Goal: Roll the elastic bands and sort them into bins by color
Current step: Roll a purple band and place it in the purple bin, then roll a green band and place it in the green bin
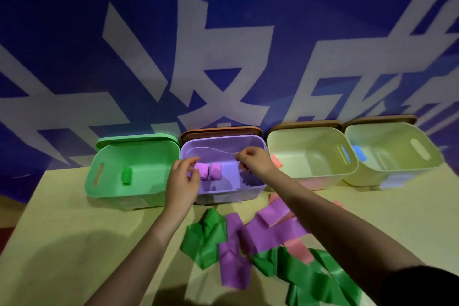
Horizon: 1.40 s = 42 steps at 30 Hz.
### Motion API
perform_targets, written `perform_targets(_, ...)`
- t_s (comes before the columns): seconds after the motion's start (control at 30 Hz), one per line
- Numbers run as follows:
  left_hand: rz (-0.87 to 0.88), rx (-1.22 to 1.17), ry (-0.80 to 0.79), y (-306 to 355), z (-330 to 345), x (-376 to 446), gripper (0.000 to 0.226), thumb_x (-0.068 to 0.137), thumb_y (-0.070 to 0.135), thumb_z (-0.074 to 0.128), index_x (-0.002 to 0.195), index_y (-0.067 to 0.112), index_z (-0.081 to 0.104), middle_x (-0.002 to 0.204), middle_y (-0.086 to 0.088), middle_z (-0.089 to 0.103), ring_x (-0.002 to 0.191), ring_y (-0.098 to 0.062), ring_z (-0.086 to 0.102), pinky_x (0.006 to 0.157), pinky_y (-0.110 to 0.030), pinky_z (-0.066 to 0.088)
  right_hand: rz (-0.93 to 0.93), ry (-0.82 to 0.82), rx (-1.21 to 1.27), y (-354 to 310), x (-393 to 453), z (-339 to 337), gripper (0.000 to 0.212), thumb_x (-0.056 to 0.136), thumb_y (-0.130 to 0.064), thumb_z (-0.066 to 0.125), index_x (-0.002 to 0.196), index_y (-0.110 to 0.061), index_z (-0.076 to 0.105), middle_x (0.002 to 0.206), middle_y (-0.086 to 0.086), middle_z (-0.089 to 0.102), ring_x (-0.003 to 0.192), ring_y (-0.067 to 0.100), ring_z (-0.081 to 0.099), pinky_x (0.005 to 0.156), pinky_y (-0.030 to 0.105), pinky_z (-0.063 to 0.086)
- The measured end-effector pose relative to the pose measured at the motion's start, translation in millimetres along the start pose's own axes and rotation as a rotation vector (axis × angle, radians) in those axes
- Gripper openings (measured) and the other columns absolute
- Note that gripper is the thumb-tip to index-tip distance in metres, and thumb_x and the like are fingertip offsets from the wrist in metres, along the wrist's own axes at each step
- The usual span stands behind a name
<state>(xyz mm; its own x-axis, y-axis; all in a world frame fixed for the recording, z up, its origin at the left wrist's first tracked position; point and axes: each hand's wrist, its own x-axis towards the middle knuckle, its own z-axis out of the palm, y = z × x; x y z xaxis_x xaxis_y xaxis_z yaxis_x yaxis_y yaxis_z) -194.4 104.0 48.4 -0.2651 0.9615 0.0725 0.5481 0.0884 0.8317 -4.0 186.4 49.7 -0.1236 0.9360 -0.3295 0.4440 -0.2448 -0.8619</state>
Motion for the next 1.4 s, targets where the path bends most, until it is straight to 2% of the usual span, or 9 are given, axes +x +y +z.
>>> perform_targets(0.3,-0.181,-0.217,-0.225,-9,39,-84,0.019,0.094,0.001,0.05,0.098,0.014,0.063,0.088,0.002,0.065,0.073,-0.011,0.06,0.061,-0.008,0.044,-0.067,-0.111,0.091,59,-124,-48,0.024,0.095,-0.024,0.057,0.077,-0.009,0.062,0.062,-0.002,0.061,0.052,0.007,0.052,0.049,0.017,0.039)
perform_targets(0.5,-0.248,-0.113,-0.397,-31,73,-114,0.037,0.09,-0.007,0.049,0.082,0.027,0.063,0.083,-0.004,0.065,0.066,-0.007,0.057,0.07,-0.029,0.045,0.058,-0.163,-0.144,153,-167,-56,0.026,0.091,-0.021,0.062,0.065,-0.018,0.059,0.057,-0.006,0.059,0.051,0.007,0.054,0.059,0.028,0.047)
perform_targets(0.73,-0.2,0.095,-0.557,-26,133,-129,0.023,0.089,-0.001,0.052,0.101,0.012,0.068,0.084,-0.004,0.064,0.063,-0.006,0.053,0.057,-0.014,0.04,0.25,-0.021,-0.204,203,-176,-75,0.026,0.089,-0.041,0.062,0.082,-0.016,0.062,0.079,0.0,0.064,0.073,0.015,0.058,0.058,0.023,0.04)
perform_targets(0.9,-0.109,0.238,-0.668,-16,169,-137,0.023,0.086,0.009,0.061,0.107,0.012,0.07,0.097,-0.008,0.067,0.086,-0.021,0.063,0.078,-0.026,0.05,0.216,-0.169,-0.483,221,-170,-84,0.038,0.084,-0.043,0.066,0.108,-0.015,0.062,0.106,0.008,0.064,0.094,0.022,0.06,0.078,0.029,0.046)
perform_targets(1.03,0.004,0.312,-0.839,-6,182,-149,0.029,0.083,0.027,0.071,0.111,0.022,0.068,0.098,-0.001,0.056,0.088,-0.014,0.055,0.073,-0.016,0.04,0.143,-0.278,-0.546,223,-168,-87,0.045,0.079,-0.048,0.07,0.116,-0.024,0.063,0.11,0.005,0.058,0.101,0.023,0.058,0.088,0.028,0.046)
perform_targets(1.13,0.052,0.331,-0.836,-7,185,-148,0.015,0.08,0.023,0.073,0.082,0.038,0.071,0.092,-0.004,0.058,0.089,-0.017,0.056,0.071,-0.011,0.035,0.05,-0.387,-0.58,220,-163,-86,0.038,0.08,-0.042,0.071,0.111,-0.021,0.066,0.11,0.006,0.06,0.102,0.023,0.058,0.088,0.027,0.044)
perform_targets(1.23,0.045,0.281,-0.768,-18,184,-143,0.045,0.078,0.017,0.069,0.073,0.061,0.059,0.089,-0.004,0.062,0.086,-0.015,0.058,0.079,-0.024,0.043,0.019,-0.447,-0.588,224,-158,-83,0.034,0.081,-0.035,0.071,0.11,-0.019,0.066,0.113,0.007,0.063,0.103,0.024,0.059,0.086,0.026,0.043)
perform_targets(1.33,0.032,0.285,-0.832,-11,174,-145,0.011,0.076,0.039,0.069,0.076,0.05,0.066,0.094,-0.001,0.063,0.089,-0.013,0.056,0.081,-0.026,0.043,-0.012,-0.455,-0.612,223,-154,-84,0.032,0.082,-0.034,0.07,0.11,-0.018,0.065,0.106,0.006,0.062,0.098,0.022,0.057,0.076,0.022,0.037)
perform_targets(1.4,0.071,0.345,-0.886,-14,170,-152,0.022,0.075,0.045,0.071,0.095,0.035,0.071,0.1,0.004,0.057,0.096,-0.011,0.05,0.087,-0.024,0.04,-0.02,-0.451,-0.61,222,-154,-85,0.031,0.083,-0.034,0.07,0.109,-0.017,0.066,0.097,0.001,0.056,0.092,0.019,0.055,0.074,0.021,0.034)
